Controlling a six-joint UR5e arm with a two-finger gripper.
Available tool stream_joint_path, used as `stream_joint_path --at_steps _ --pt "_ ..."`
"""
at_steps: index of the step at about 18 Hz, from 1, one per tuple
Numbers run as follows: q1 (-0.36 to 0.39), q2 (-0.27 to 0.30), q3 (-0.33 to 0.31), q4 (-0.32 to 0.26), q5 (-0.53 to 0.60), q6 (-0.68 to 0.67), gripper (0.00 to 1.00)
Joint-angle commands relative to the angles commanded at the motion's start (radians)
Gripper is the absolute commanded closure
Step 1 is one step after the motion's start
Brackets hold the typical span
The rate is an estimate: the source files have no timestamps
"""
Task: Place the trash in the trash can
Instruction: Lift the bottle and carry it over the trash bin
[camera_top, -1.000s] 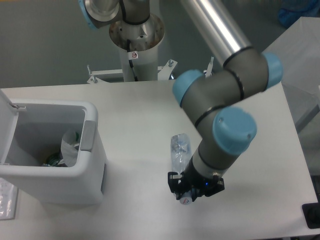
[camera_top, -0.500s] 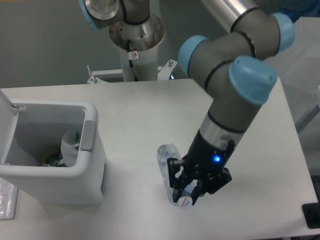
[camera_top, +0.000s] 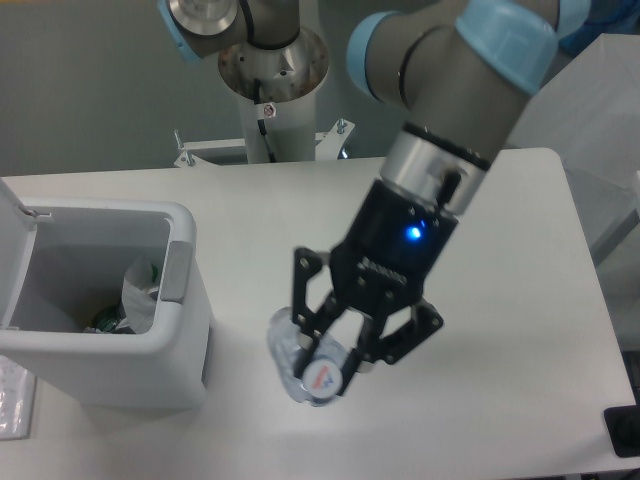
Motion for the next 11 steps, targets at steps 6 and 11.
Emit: stream_joint_path --at_steps 6,11 --pt "-0.005 0.009 -0.012 0.049 -0.157 -0.006 0.88" --pt "-0.021 0.026 -0.047 0.049 -0.232 -0.057 0.85"
